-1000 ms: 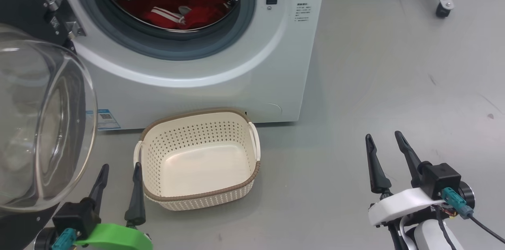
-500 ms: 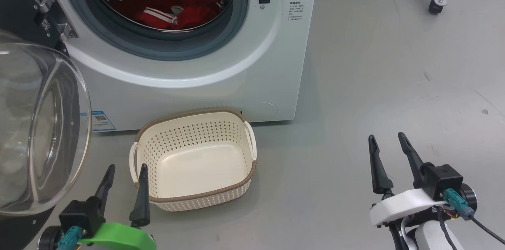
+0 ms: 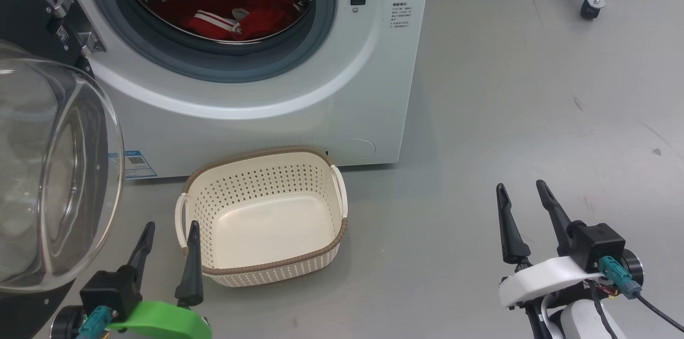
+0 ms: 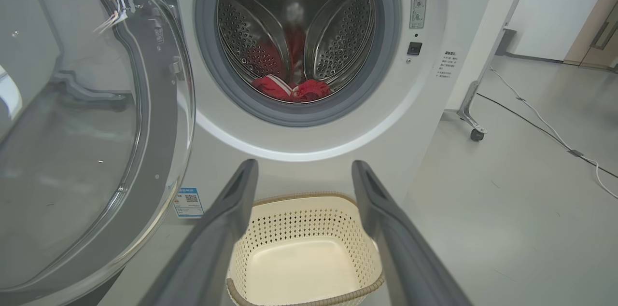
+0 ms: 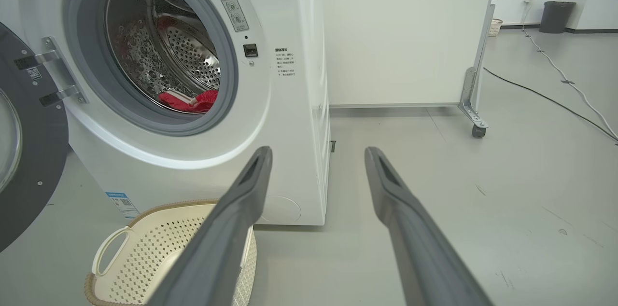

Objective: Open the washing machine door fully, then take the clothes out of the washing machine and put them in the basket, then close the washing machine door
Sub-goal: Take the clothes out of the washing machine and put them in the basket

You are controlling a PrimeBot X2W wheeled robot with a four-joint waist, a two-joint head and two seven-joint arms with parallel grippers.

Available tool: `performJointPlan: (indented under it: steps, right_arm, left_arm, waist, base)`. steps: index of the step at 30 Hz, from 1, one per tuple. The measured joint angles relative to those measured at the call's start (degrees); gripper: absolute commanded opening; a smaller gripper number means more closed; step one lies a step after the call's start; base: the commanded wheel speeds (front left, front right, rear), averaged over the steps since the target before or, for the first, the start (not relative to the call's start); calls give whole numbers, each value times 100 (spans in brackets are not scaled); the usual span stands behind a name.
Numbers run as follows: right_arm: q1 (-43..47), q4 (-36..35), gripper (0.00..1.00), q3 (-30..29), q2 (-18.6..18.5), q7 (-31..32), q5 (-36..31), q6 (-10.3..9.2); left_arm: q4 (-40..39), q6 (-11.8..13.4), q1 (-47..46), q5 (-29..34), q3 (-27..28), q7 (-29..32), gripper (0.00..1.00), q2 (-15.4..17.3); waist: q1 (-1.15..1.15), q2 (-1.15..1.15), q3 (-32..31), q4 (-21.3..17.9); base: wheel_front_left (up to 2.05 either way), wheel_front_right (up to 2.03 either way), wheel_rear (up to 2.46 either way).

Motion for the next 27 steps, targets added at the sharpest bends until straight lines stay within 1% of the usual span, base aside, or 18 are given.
performJointPlan:
  steps: [14, 27]
  right_arm:
    - [0, -21, 100, 15, 1, 0, 1, -1]
    - [0, -24, 100, 26, 1, 0, 2, -2]
  left_arm:
    - [-97, 24, 11, 15, -48, 1, 100, -1]
    - [-141, 25, 23, 15, -85, 12, 100, -1]
  waist:
    - [0, 0, 6, -13]
    - [0, 0, 25, -22]
  base:
    - [14, -15, 1]
    - [68, -68, 0]
